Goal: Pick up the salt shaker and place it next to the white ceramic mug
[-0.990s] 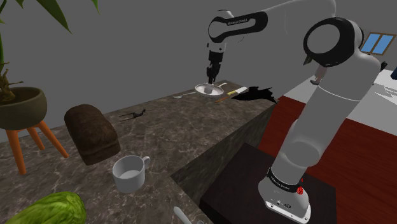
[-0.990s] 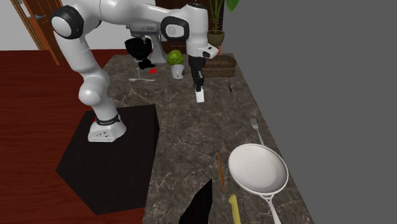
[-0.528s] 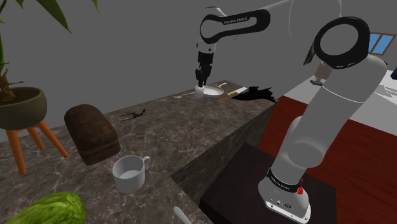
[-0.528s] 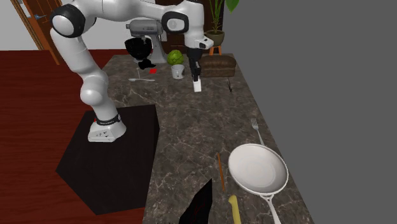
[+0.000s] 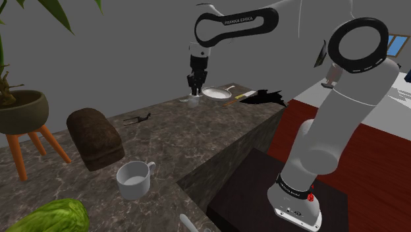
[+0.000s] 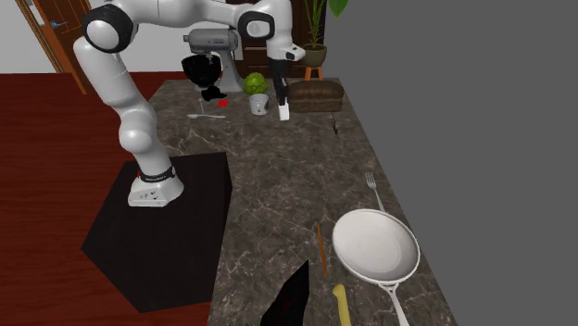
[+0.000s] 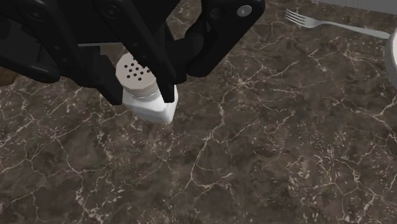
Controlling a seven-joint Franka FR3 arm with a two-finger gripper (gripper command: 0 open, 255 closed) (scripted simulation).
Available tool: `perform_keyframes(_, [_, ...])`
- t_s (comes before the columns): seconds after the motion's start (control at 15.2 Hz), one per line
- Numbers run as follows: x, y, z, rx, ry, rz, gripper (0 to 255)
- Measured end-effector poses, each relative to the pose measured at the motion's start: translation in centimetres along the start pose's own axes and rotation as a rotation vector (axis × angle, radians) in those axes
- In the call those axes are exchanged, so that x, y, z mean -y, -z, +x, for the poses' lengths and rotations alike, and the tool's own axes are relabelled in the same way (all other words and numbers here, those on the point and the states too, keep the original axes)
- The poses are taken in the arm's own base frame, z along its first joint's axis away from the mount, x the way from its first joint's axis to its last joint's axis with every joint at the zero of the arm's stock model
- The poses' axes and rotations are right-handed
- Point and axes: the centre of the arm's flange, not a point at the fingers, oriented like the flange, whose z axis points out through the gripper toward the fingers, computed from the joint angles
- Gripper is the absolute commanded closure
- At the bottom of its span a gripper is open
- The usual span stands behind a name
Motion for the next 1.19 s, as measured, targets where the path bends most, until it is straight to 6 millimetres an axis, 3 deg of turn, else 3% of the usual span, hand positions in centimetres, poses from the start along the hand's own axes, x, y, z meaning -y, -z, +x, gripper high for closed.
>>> perform_keyframes(1.19, [23.6,-0.3,4.1,0.000,0.000,0.000,255])
